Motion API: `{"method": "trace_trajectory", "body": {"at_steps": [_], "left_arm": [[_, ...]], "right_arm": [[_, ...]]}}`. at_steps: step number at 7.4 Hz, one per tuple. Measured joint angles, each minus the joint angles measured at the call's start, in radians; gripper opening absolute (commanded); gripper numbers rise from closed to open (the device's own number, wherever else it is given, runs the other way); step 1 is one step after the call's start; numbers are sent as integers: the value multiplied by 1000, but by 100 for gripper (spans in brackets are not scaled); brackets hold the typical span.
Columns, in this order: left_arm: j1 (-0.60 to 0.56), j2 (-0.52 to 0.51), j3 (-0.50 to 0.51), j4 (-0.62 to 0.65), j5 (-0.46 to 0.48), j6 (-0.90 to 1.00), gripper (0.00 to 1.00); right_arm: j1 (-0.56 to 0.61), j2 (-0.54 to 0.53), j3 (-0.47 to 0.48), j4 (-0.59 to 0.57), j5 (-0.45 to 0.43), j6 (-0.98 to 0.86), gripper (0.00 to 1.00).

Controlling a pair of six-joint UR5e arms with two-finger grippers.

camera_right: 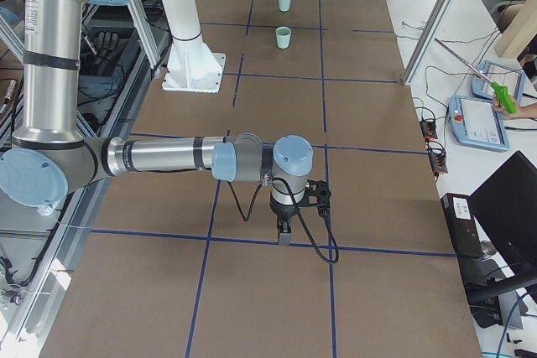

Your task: Stack cups

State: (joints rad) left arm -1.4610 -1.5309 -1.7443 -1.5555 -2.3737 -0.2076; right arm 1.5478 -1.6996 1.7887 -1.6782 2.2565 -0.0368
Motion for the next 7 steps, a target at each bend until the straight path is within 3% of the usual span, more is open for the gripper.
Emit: {"method": "trace_trajectory", "body": {"at_steps": [2, 5, 7], "left_arm": [[80, 59, -43, -138, -1, -162, 100], [266, 150, -31, -489, 5, -473, 100], [340, 159, -11, -587, 11, -580, 100]], "right_arm": [[0, 0, 0, -1, 0, 0, 100], [0, 0, 0, 0, 0, 0, 100], [0, 0, 0, -1, 0, 0, 100]]}}
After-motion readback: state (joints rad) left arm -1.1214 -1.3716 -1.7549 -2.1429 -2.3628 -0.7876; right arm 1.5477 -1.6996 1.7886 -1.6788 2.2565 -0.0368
